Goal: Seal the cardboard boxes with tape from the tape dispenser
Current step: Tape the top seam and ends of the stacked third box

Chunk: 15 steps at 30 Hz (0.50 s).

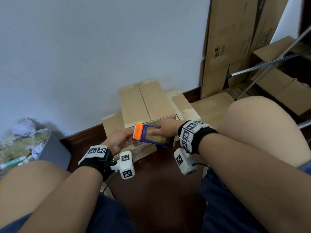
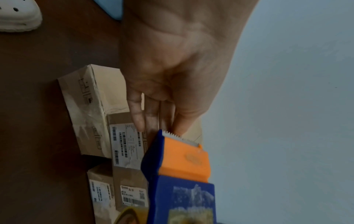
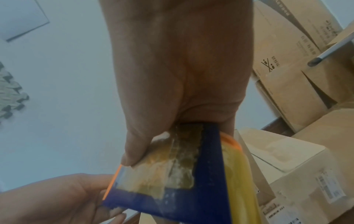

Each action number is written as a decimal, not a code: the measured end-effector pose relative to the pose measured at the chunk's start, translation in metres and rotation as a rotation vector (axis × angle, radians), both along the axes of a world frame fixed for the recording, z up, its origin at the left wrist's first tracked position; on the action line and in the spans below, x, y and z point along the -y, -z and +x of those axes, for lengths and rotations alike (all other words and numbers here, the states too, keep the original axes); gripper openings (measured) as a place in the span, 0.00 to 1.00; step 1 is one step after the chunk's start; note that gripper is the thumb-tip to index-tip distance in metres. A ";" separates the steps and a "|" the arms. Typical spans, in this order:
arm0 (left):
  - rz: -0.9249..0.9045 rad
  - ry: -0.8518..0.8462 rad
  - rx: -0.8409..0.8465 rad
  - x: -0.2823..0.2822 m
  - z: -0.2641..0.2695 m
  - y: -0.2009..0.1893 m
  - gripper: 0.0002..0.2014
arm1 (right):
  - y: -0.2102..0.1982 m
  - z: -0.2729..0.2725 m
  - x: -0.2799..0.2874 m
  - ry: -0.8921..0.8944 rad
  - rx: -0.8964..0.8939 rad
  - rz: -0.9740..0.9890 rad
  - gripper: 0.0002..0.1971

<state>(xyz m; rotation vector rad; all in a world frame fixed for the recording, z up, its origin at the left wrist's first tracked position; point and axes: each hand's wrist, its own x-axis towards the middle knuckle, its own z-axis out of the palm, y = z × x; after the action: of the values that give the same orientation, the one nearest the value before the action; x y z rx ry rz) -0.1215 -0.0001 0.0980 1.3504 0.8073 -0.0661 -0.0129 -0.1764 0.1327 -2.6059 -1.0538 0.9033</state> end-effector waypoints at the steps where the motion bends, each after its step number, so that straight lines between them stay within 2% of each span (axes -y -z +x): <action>1: 0.023 -0.011 0.007 -0.002 0.002 0.002 0.05 | 0.000 0.000 -0.002 -0.008 0.005 -0.005 0.25; 9: 0.134 -0.031 0.074 -0.006 0.006 0.008 0.10 | -0.005 0.001 -0.012 -0.064 0.112 -0.028 0.29; 15: 0.161 -0.058 0.087 -0.012 0.004 0.010 0.09 | -0.004 0.001 -0.018 -0.066 0.100 -0.008 0.31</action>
<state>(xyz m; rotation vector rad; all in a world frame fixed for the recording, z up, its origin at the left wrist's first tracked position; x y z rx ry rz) -0.1177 0.0118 0.0883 1.4702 0.7909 0.1041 -0.0119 -0.1581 0.1372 -2.6617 -1.1706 0.7998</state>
